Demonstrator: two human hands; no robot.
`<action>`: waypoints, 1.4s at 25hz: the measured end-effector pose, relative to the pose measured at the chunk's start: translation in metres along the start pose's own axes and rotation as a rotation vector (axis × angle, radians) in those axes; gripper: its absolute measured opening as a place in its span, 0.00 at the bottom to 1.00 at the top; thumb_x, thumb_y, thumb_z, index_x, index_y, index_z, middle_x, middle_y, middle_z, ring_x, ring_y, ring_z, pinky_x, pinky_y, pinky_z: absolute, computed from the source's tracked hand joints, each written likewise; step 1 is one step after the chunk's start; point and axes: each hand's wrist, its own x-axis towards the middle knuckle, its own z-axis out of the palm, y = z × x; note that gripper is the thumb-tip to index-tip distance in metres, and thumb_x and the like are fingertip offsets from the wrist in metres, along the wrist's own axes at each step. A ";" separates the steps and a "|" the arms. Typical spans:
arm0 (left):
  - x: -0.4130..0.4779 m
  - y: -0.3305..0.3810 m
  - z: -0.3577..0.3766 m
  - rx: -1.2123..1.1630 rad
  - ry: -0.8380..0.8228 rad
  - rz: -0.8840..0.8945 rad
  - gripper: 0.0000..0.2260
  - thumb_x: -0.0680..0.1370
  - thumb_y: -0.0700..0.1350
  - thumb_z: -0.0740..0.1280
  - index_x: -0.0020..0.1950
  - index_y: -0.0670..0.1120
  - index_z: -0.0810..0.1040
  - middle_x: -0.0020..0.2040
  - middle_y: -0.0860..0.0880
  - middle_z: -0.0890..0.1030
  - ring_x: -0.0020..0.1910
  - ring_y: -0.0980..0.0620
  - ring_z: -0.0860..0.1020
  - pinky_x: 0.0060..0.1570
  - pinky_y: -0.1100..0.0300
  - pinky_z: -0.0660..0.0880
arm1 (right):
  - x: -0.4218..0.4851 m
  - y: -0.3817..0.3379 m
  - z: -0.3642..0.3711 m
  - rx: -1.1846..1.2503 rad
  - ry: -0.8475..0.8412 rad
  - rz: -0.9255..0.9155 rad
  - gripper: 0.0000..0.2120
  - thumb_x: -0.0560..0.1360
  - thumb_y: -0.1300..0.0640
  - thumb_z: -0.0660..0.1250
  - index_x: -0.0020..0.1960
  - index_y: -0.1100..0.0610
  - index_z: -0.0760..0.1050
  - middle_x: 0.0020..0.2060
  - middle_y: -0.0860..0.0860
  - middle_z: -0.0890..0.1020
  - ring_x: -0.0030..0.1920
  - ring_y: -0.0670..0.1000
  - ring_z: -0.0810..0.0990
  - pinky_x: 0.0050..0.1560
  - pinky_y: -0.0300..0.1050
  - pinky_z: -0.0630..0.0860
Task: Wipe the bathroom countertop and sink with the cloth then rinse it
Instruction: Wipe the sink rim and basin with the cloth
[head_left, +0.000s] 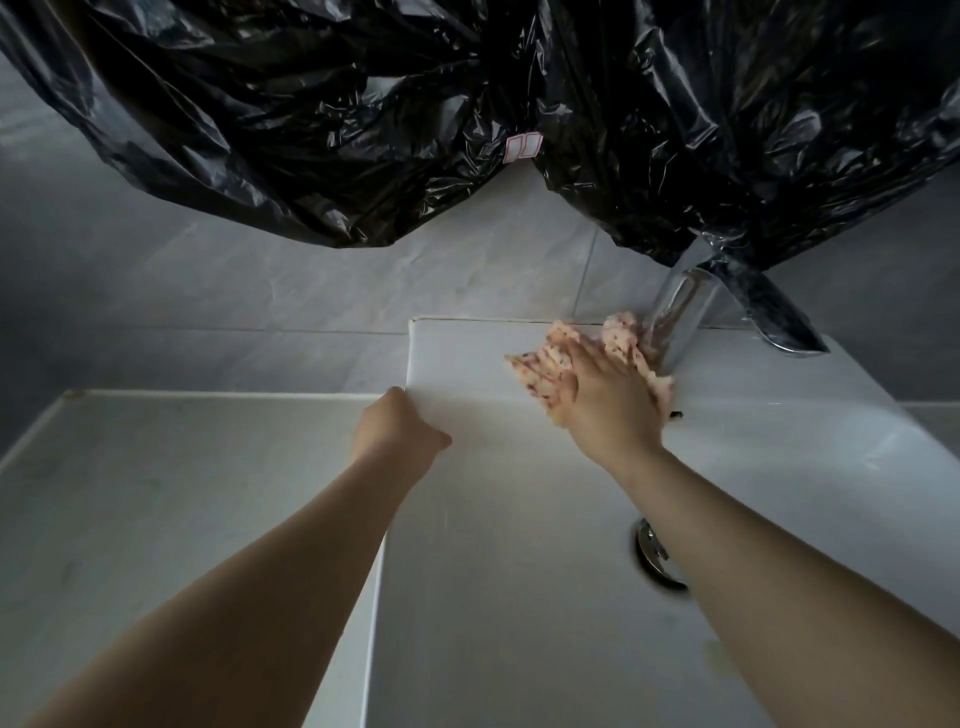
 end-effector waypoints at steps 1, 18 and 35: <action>0.000 0.000 0.000 0.008 0.002 0.012 0.19 0.71 0.44 0.72 0.57 0.41 0.70 0.52 0.41 0.78 0.52 0.41 0.76 0.41 0.58 0.69 | -0.011 0.005 -0.001 -0.003 0.058 -0.020 0.26 0.79 0.50 0.46 0.74 0.54 0.63 0.72 0.51 0.67 0.71 0.52 0.66 0.71 0.49 0.62; -0.045 0.080 0.080 0.632 0.082 0.611 0.30 0.78 0.62 0.51 0.76 0.53 0.44 0.77 0.50 0.47 0.75 0.44 0.41 0.71 0.41 0.38 | -0.002 0.105 -0.057 -0.053 -0.133 0.162 0.21 0.82 0.50 0.46 0.75 0.47 0.58 0.75 0.49 0.61 0.74 0.51 0.55 0.72 0.47 0.48; -0.044 0.136 0.120 0.740 0.063 0.339 0.45 0.69 0.60 0.65 0.75 0.46 0.43 0.75 0.50 0.46 0.74 0.40 0.37 0.70 0.38 0.39 | 0.016 0.125 -0.034 0.012 -0.074 0.043 0.26 0.79 0.48 0.48 0.76 0.50 0.53 0.76 0.48 0.55 0.76 0.52 0.52 0.74 0.52 0.47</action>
